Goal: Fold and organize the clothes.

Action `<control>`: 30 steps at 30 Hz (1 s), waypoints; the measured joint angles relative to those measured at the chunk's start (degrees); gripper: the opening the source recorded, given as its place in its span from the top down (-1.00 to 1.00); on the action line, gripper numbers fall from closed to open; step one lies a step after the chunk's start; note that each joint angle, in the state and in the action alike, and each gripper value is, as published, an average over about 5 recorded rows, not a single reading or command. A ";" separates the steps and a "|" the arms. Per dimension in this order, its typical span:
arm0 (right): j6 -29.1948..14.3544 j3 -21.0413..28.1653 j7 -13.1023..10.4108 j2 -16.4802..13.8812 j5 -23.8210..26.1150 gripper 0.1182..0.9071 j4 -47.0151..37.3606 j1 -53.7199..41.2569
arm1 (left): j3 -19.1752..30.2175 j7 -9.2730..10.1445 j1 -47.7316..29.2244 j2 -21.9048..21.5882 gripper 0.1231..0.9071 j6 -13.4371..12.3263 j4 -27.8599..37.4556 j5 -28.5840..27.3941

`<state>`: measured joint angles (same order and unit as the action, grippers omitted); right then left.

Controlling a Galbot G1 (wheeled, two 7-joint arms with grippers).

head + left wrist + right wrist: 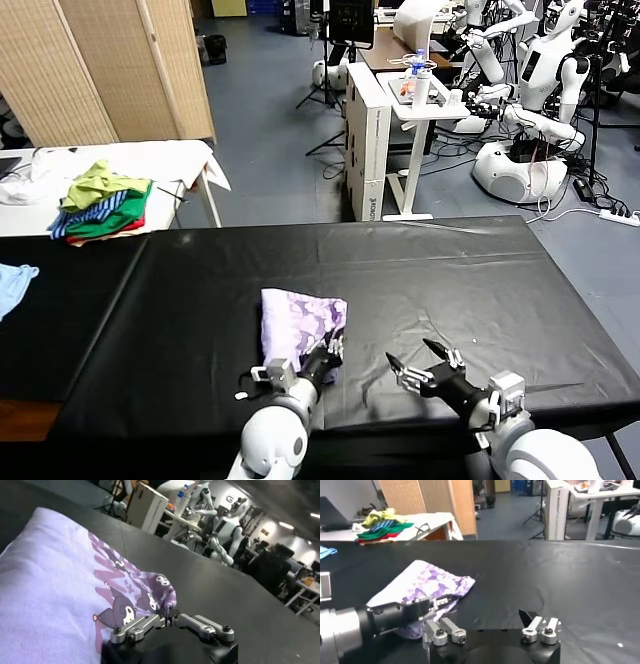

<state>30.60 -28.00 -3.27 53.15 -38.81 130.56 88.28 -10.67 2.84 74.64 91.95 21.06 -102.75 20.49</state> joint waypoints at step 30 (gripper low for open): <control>3.91 19.29 -9.83 11.83 -11.26 -0.86 -17.19 -20.47 | -21.74 -13.94 10.28 -28.33 -1.00 -19.37 -20.31 -2.72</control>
<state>34.51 -8.71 -13.10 64.98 -50.08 113.37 67.80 -32.41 -11.10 84.92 63.62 1.70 -123.06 17.77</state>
